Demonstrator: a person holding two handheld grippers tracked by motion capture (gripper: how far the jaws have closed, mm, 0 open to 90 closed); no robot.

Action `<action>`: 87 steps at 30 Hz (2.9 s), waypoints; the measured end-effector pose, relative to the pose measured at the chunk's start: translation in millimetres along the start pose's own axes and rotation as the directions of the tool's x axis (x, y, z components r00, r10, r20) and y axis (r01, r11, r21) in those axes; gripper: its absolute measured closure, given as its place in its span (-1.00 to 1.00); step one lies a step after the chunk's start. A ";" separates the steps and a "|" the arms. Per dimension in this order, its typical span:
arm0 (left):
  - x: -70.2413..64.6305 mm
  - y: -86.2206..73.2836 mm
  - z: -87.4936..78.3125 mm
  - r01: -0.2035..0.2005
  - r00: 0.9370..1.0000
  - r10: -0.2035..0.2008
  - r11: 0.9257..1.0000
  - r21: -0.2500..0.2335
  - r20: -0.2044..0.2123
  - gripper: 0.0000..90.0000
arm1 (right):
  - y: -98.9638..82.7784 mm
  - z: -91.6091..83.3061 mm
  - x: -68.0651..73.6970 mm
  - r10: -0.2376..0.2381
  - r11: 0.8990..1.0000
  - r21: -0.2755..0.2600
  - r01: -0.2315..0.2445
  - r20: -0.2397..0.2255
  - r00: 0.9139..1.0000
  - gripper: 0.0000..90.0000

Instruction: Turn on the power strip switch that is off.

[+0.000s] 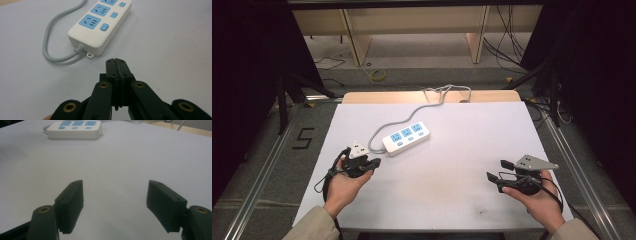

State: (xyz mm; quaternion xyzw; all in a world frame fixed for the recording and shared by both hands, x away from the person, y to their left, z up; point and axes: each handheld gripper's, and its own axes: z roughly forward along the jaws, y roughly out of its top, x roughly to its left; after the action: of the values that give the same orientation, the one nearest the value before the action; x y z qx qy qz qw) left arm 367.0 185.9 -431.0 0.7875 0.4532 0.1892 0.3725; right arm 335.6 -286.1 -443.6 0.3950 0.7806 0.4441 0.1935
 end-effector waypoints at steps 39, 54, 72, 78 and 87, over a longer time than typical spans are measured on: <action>8.1 21.2 12.8 -0.022 1.000 0.022 1.000 0.006 -0.018 1.00 | -0.4 1.8 -1.4 -0.011 1.000 0.014 0.011 -0.001 1.000 -0.32; 7.4 30.4 19.6 -0.027 0.999 0.027 1.000 0.005 -0.024 1.00 | -0.3 1.8 -0.8 -0.012 1.000 0.017 0.012 -0.001 1.000 -0.32; 9.4 40.8 32.3 -0.027 0.999 0.027 1.000 -0.006 -0.036 1.00 | -1.0 2.7 -0.4 -0.018 1.000 0.024 0.018 0.001 1.000 -0.32; 10.6 43.9 37.3 -0.029 0.999 0.028 1.000 -0.007 -0.038 1.00 | -1.3 3.3 -0.2 -0.018 0.999 0.030 0.018 0.000 1.000 -0.32; 10.5 47.8 45.1 -0.032 0.999 0.032 0.999 0.001 -0.040 1.00 | -1.7 2.9 -0.2 -0.019 0.999 0.033 0.018 0.002 1.000 -0.32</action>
State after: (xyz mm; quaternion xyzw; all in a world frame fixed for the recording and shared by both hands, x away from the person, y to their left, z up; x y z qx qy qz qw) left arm 428.4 161.2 -424.5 0.7907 0.4481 0.2107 0.3600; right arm 336.9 -285.2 -446.5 0.3915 0.7912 0.4288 0.1921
